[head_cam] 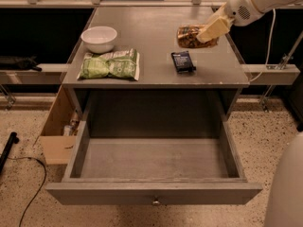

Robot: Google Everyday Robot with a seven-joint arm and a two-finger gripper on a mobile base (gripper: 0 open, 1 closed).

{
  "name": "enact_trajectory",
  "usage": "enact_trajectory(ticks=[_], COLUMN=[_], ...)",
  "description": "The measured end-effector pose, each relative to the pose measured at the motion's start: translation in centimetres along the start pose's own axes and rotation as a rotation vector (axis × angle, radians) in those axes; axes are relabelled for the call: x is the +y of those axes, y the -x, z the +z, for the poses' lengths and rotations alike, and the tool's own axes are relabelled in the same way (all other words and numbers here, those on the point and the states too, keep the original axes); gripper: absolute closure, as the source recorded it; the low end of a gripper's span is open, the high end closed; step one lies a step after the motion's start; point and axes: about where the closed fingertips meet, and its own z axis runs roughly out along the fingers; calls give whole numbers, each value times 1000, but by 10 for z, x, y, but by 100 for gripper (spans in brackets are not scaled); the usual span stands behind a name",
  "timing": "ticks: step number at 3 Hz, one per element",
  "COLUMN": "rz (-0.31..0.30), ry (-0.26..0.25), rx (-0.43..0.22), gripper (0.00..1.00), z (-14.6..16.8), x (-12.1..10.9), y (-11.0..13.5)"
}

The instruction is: Pick orange can from top drawer and place on counter

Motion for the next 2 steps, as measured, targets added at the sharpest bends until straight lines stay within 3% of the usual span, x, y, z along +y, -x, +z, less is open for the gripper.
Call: enact_trajectory(ticks=[1, 2], rz=[39, 118], ry=[-43, -97], rx=[67, 136], gripper=[100, 100], z=[-9, -28], x=[-29, -58], y=[-27, -74])
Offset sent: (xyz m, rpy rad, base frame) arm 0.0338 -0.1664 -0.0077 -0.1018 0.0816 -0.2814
